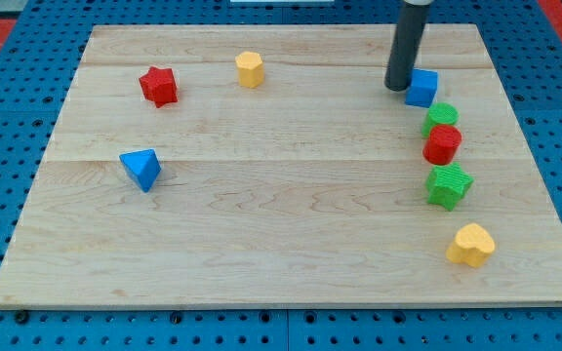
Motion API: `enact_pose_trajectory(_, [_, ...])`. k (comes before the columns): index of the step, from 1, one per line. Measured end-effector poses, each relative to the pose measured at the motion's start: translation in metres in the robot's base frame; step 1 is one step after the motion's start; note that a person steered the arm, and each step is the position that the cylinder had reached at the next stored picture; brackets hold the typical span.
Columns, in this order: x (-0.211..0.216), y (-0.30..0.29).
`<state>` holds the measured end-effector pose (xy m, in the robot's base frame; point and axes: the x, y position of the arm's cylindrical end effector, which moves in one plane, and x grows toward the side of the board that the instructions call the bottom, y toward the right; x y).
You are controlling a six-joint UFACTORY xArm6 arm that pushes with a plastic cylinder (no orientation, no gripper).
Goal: Push the yellow hexagon to the top center
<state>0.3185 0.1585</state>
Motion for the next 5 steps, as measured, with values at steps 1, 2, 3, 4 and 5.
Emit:
enact_pose_trajectory(1, [0.0, 0.007])
enact_pose_trajectory(2, [0.01, 0.013])
enact_pose_trajectory(3, [0.011, 0.013])
enact_pose_trajectory(4, [-0.001, -0.025])
enact_pose_trajectory(5, [0.009, -0.103])
